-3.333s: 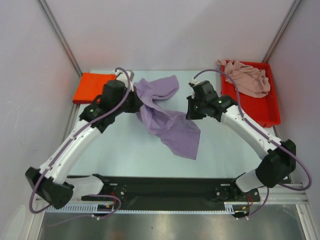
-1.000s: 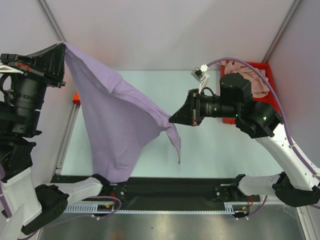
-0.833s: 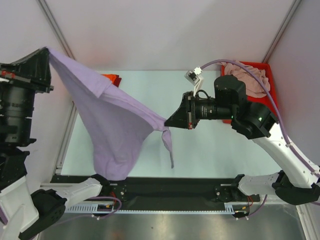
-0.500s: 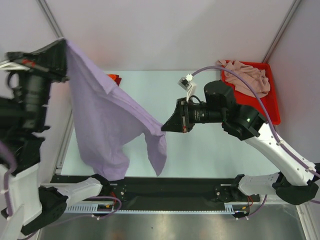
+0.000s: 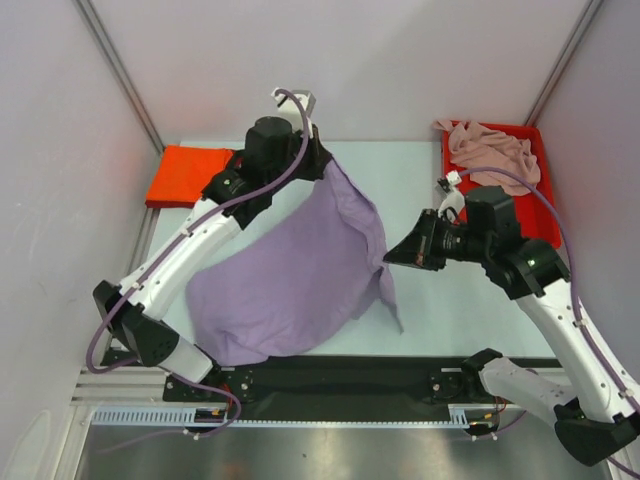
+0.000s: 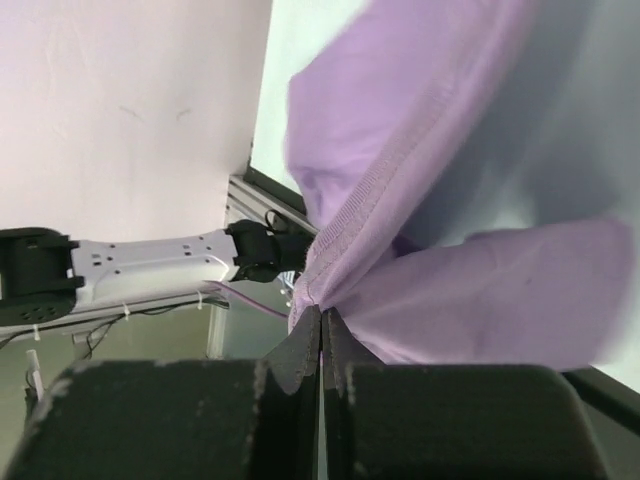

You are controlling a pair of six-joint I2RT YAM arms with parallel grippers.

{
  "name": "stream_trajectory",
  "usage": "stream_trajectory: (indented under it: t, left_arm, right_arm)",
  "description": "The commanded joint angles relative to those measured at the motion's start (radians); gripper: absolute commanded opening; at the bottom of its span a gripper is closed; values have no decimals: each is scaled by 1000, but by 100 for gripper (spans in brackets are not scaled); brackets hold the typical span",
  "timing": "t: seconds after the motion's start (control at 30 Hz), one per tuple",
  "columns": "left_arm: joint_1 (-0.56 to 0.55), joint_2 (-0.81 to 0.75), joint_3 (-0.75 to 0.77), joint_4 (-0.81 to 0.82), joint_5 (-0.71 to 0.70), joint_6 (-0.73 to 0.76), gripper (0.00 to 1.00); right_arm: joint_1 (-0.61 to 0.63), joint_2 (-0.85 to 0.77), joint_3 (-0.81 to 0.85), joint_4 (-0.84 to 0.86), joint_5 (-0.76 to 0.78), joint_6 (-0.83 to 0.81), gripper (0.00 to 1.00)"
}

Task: Fold and stack the t-shirts
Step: Flatten the tshirt out

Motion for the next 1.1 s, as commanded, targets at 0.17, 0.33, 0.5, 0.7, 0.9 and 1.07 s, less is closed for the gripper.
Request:
stream_trajectory:
  t: [0.17, 0.33, 0.5, 0.7, 0.9, 1.07]
  left_arm:
    - [-15, 29, 125, 160, 138, -68, 0]
    - [-33, 78, 148, 161, 129, -22, 0]
    - [-33, 104, 177, 186, 42, 51, 0]
    - [-33, -20, 294, 231, -69, 122, 0]
    - [-33, -138, 468, 157, -109, 219, 0]
    - [-33, -297, 470, 192, -143, 303, 0]
  right_arm:
    - [-25, -59, 22, 25, -148, 13, 0]
    - [-25, -47, 20, 25, -85, 30, 0]
    - [-42, 14, 31, 93, -47, 62, 0]
    - [-42, 93, 187, 12, -108, -26, 0]
    - [92, 93, 218, 72, -257, -56, 0]
    - [246, 126, 255, 190, -304, -21, 0]
